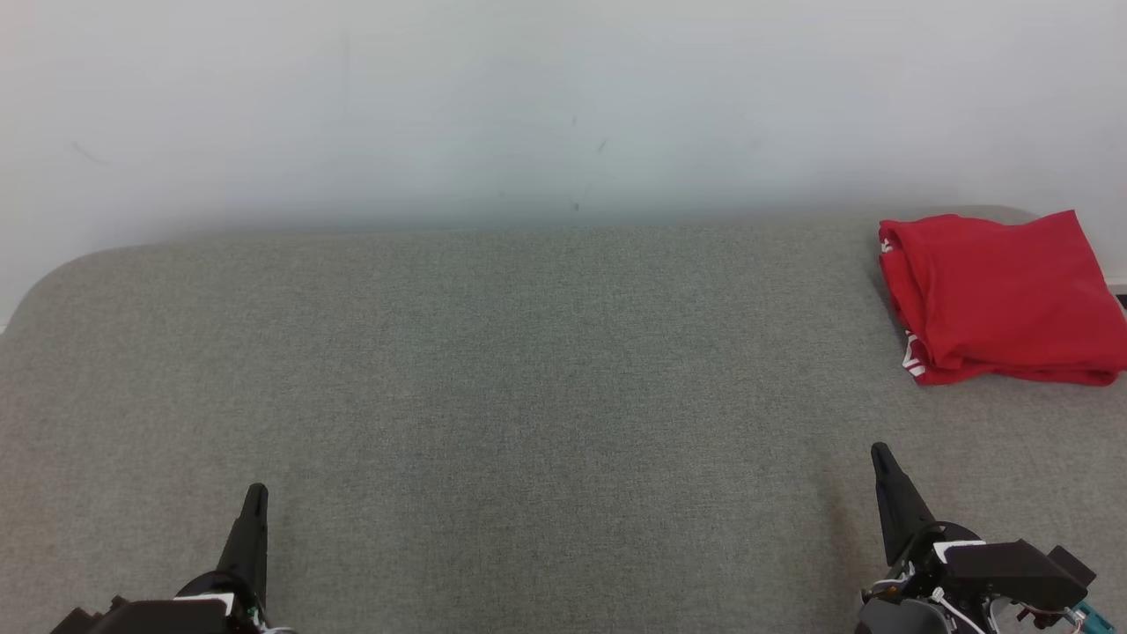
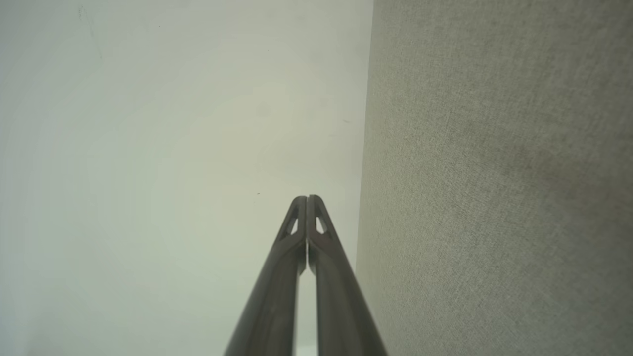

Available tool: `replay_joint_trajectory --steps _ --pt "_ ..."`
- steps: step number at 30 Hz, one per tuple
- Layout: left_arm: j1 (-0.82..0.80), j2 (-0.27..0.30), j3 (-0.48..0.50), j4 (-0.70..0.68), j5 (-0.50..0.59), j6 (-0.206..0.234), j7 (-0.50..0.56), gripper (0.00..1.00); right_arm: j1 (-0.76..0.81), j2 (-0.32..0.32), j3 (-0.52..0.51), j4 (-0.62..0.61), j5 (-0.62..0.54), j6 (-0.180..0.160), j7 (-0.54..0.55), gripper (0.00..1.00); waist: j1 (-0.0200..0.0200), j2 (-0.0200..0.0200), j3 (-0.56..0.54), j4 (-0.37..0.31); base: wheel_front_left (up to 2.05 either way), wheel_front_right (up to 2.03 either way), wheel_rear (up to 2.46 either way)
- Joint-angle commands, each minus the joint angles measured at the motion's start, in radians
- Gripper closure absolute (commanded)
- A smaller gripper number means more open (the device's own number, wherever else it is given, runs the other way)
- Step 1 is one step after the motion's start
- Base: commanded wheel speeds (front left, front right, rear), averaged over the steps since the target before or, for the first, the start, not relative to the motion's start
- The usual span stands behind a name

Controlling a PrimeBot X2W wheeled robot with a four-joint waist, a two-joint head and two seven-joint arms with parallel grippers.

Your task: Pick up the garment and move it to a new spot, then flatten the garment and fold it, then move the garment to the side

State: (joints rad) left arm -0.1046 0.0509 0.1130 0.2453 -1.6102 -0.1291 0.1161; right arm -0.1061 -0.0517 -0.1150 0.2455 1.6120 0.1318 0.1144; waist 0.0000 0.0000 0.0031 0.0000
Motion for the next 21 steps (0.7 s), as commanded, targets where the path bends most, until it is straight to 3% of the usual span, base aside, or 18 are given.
replay_joint_trajectory --steps 1,21 --pt "-0.011 -0.002 0.001 0.001 -0.005 -0.003 0.0 1.0 -0.006 0.004 0.0 -0.002 0.002 -0.002 0.003 1.0 0.0 0.0 0.0 0.0 0.0 0.0 0.0" --pt "-0.011 -0.002 0.002 0.001 -0.005 -0.003 0.0 1.0 -0.006 0.004 0.0 -0.002 0.002 -0.002 0.003 1.0 0.0 0.0 0.0 0.0 0.0 0.0 0.0"
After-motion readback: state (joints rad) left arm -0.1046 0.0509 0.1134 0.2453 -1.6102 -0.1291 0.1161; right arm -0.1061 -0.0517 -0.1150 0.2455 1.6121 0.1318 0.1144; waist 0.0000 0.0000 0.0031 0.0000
